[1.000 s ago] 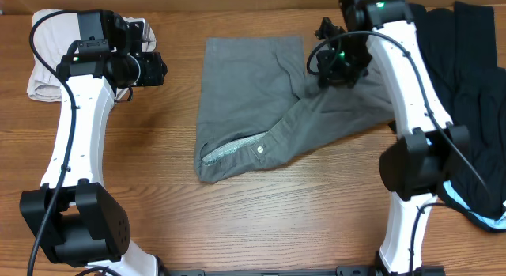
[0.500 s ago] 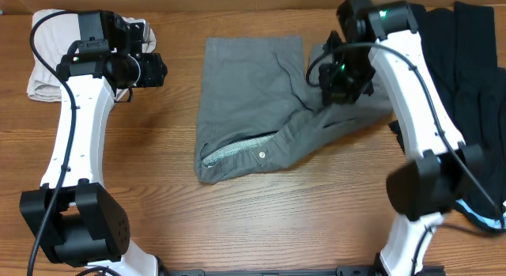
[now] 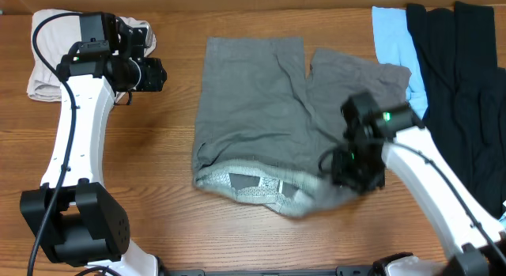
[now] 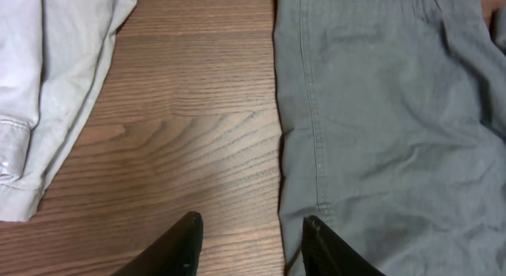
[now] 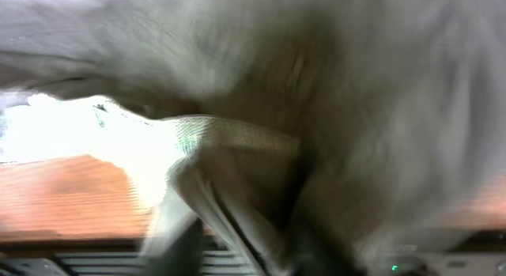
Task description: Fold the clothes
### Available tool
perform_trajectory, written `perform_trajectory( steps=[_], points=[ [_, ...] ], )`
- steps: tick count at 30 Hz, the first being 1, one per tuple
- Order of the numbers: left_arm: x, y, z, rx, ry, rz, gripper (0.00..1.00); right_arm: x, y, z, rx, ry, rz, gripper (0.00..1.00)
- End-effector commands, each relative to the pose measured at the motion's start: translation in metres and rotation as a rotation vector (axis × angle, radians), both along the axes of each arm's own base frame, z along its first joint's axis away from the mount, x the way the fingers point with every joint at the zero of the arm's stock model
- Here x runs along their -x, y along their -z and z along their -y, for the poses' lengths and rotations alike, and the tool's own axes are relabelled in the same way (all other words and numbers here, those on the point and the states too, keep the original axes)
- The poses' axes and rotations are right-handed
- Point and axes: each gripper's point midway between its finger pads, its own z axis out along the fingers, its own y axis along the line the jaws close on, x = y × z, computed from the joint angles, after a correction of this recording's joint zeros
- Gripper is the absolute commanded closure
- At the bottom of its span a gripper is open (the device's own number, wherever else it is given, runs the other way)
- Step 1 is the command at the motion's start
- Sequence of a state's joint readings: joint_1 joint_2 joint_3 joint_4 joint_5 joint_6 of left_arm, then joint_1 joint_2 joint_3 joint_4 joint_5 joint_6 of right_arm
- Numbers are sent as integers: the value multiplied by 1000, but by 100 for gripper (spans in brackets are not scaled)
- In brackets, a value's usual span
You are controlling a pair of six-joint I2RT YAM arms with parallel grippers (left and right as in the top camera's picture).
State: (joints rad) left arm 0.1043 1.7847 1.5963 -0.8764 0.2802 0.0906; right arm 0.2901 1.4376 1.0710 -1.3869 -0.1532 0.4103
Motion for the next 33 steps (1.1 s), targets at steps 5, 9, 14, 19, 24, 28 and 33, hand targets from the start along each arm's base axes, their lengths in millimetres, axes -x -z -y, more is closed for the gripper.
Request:
perform_trajectory(
  steps=[5,9,14,19,24,28,33],
  points=[
    [-3,0,20,-38,119,21,58,2,13,-1,-29,82,38,22],
    [-5,4,38,-54,191,31,58,-35,-4,-24,-155,40,185,23],
    [-15,17,69,-83,311,63,54,-75,-15,-35,-203,30,349,23],
    [-25,46,98,-95,400,54,48,-85,-18,-38,-214,-15,404,23],
    [-25,88,127,-92,468,-6,48,-88,-17,-34,-188,-20,420,23],
    [-19,120,143,-100,504,-68,59,-92,-18,-34,-187,-19,435,25],
    [-11,151,135,-153,447,-167,79,-95,-19,-34,-187,-19,448,26]
  ],
)
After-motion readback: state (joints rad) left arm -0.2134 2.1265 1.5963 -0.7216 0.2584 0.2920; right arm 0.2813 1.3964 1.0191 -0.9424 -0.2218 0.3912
